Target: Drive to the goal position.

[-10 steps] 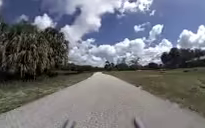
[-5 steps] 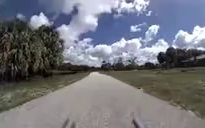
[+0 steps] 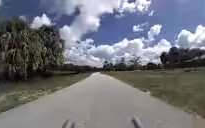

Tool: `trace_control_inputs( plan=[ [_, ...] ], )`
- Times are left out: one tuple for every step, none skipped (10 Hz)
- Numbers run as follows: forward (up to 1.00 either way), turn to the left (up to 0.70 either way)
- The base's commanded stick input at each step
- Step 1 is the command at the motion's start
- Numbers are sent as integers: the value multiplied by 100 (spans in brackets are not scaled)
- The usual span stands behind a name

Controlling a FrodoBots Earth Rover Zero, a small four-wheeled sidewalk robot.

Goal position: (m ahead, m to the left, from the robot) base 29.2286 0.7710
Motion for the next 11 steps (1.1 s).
trace_control_inputs(
  plan=[
    [70, 0],
    [70, 0],
    [70, 0],
    [70, 0],
    [70, 4],
    [70, 9],
    [70, 13],
    [70, 18],
    [70, 35],
    [70, 35],
    [70, 0]
  ],
)
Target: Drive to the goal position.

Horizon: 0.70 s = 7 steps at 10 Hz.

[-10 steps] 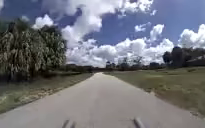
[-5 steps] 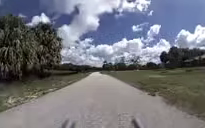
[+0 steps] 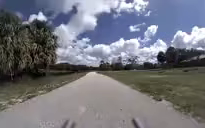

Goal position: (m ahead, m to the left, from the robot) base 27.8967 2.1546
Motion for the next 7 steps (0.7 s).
trace_control_inputs(
  plan=[
    [70, 0],
    [70, 0],
    [70, 0],
    [70, 0],
    [70, 0],
    [70, 0],
    [70, 0]
  ],
)
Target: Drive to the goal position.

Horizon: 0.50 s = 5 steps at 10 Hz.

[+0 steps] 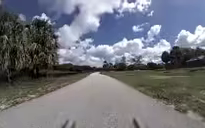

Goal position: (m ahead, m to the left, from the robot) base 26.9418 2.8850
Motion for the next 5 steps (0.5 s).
trace_control_inputs(
  plan=[
    [70, 0],
    [70, 0],
    [70, 0],
    [70, 0],
    [70, 0]
  ],
)
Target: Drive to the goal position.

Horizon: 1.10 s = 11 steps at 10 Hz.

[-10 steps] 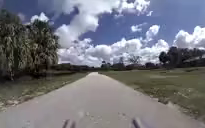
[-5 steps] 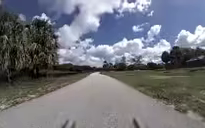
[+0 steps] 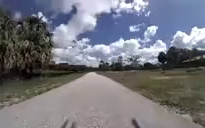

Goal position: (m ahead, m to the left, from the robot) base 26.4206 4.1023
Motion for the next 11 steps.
trace_control_inputs(
  plan=[
    [70, 0],
    [70, 0],
    [70, 0],
    [70, 0],
    [70, 0],
    [70, 0],
    [70, 0],
    [70, 0],
    [32, 0],
    [0, 0],
    [0, 0]
  ],
)
